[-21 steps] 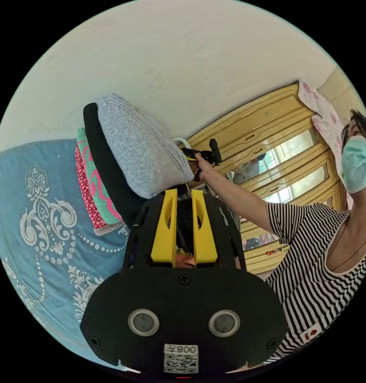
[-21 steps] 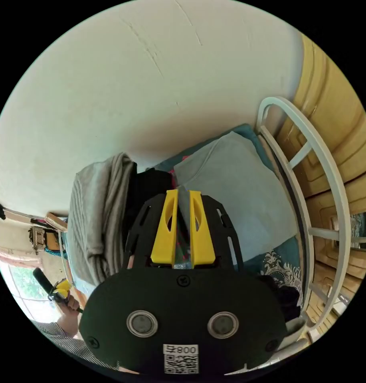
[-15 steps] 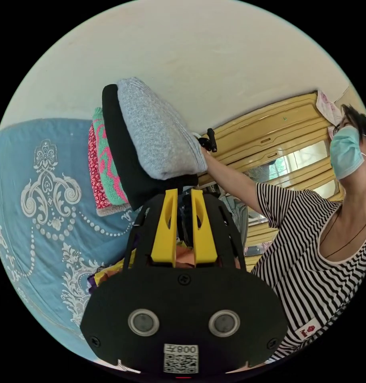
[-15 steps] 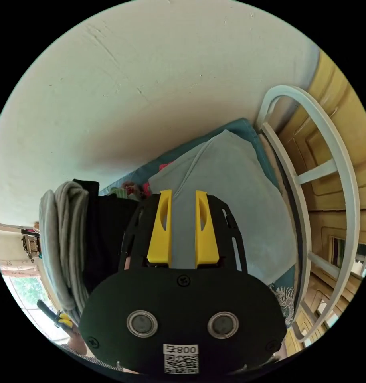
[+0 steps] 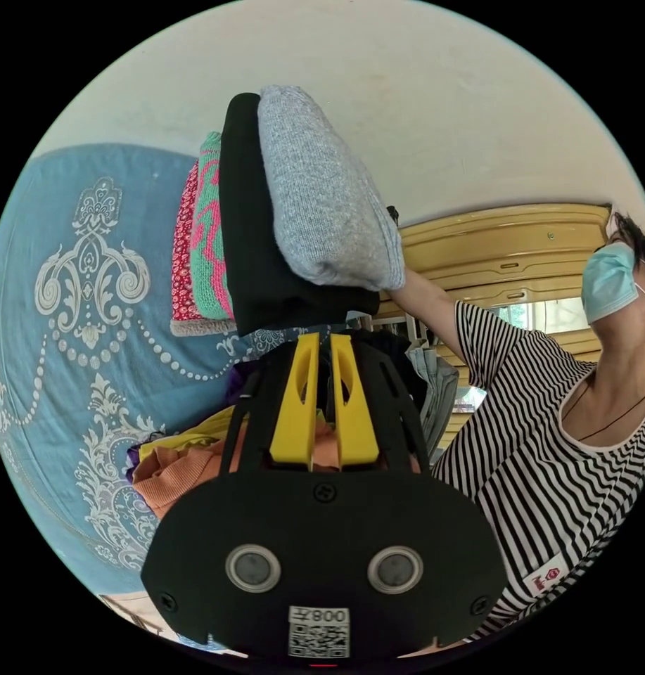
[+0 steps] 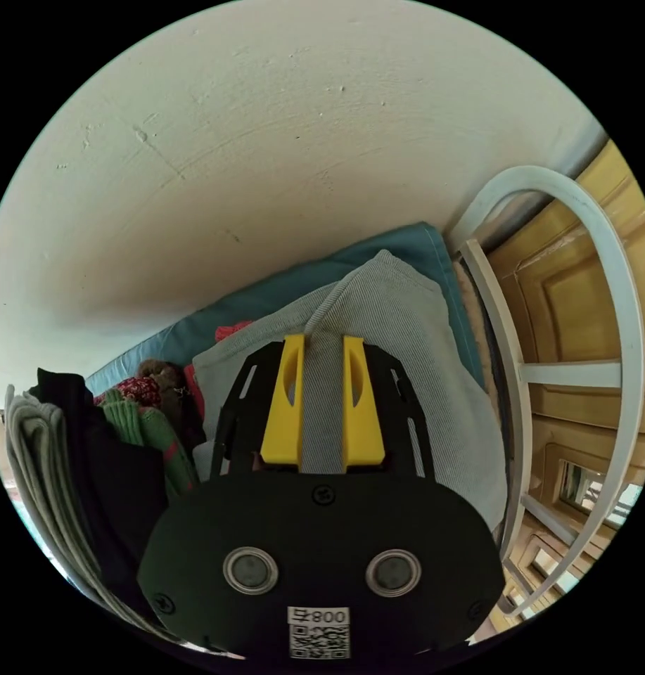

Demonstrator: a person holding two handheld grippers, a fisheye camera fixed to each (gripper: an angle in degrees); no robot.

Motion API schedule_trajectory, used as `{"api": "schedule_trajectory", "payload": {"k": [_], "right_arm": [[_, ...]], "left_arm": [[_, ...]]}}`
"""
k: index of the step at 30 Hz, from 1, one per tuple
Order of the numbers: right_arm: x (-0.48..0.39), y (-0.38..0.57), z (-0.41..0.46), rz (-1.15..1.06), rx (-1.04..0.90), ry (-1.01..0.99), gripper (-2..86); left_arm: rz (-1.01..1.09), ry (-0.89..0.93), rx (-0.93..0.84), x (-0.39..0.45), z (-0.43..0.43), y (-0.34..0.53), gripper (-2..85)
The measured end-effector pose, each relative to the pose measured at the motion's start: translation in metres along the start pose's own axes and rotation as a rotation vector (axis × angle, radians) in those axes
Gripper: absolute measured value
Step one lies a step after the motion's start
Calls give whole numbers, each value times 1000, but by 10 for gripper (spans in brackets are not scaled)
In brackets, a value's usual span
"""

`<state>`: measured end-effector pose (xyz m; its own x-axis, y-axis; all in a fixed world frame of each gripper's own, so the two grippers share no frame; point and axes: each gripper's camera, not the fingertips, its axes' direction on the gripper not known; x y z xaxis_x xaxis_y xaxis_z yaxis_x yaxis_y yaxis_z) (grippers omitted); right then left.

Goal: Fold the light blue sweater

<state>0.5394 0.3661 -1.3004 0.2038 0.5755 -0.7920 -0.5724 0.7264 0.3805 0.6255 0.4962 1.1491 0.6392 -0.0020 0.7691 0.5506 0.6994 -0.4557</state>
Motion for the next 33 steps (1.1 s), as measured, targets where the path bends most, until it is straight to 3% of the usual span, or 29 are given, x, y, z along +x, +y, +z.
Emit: {"api": "schedule_trajectory", "payload": {"k": [7, 13, 20, 33], "right_arm": [[98, 15, -35, 129, 67, -309, 26], [151, 45, -109, 141, 178, -442, 21], [187, 63, -141, 186, 124, -375, 20], [270, 83, -109, 412, 213, -573, 25]], "left_arm": [[23, 44, -16, 2, 1, 0, 13], [72, 140, -21, 4, -3, 3, 7], [86, 275, 1, -10, -14, 18, 5], [-34, 264, 52, -88, -42, 67, 1]]}}
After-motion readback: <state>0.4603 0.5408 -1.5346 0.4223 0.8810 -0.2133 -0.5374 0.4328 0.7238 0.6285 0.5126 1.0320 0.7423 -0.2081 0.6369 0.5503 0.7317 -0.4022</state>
